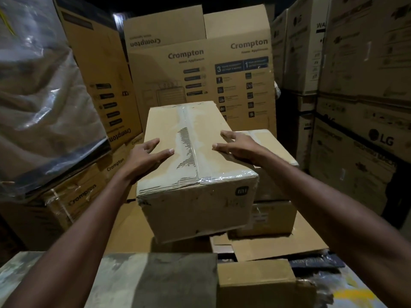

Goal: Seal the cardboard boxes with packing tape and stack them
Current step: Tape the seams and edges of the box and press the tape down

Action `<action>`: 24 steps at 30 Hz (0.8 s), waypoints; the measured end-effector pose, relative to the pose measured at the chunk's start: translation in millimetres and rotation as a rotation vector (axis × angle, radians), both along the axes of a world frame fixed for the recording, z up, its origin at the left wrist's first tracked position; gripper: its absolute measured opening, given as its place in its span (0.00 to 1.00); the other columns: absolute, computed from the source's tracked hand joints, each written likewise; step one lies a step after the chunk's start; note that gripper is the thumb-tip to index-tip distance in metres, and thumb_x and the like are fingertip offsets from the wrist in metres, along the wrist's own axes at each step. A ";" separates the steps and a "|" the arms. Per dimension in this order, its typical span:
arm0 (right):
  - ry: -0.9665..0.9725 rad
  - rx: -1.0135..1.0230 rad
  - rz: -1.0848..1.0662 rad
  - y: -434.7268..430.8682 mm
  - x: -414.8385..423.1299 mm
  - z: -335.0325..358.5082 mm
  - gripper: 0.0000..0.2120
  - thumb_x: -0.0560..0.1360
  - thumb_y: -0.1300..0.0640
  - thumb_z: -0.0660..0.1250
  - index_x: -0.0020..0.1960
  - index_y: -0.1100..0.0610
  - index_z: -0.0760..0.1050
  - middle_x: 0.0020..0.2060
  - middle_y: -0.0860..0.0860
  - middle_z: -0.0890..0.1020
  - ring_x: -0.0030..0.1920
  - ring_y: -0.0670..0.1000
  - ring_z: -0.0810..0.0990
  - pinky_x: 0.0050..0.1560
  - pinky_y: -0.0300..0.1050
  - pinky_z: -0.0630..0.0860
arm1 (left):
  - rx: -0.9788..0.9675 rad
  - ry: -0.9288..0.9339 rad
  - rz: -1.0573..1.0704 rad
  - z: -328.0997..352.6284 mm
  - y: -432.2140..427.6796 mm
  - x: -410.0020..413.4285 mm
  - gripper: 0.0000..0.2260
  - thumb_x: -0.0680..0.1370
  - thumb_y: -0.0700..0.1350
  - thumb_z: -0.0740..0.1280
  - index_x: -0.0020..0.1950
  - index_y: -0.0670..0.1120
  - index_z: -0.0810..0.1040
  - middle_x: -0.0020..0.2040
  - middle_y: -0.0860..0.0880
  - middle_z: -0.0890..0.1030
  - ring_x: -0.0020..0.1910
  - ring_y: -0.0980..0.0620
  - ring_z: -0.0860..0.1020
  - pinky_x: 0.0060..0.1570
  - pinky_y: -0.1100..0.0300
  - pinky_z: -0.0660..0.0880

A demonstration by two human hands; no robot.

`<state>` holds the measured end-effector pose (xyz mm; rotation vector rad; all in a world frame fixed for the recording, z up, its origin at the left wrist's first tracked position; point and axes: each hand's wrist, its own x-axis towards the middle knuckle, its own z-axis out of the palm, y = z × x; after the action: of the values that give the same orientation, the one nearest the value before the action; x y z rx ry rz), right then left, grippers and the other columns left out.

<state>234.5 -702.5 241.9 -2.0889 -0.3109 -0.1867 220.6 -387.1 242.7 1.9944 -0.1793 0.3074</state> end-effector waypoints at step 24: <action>-0.035 -0.014 -0.163 -291.0 240.3 50.6 0.41 0.73 0.40 0.77 0.79 0.54 0.67 0.77 0.52 0.70 0.73 0.53 0.73 0.70 0.47 0.70 | -0.140 -0.004 -0.225 57.5 -291.9 268.0 0.38 0.74 0.41 0.78 0.79 0.36 0.63 0.78 0.41 0.67 0.62 0.53 0.76 0.43 0.71 0.78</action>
<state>474.8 -993.5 292.5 -2.1268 -0.1635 -0.3193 488.6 -679.0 300.2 1.8159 -0.3716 0.1743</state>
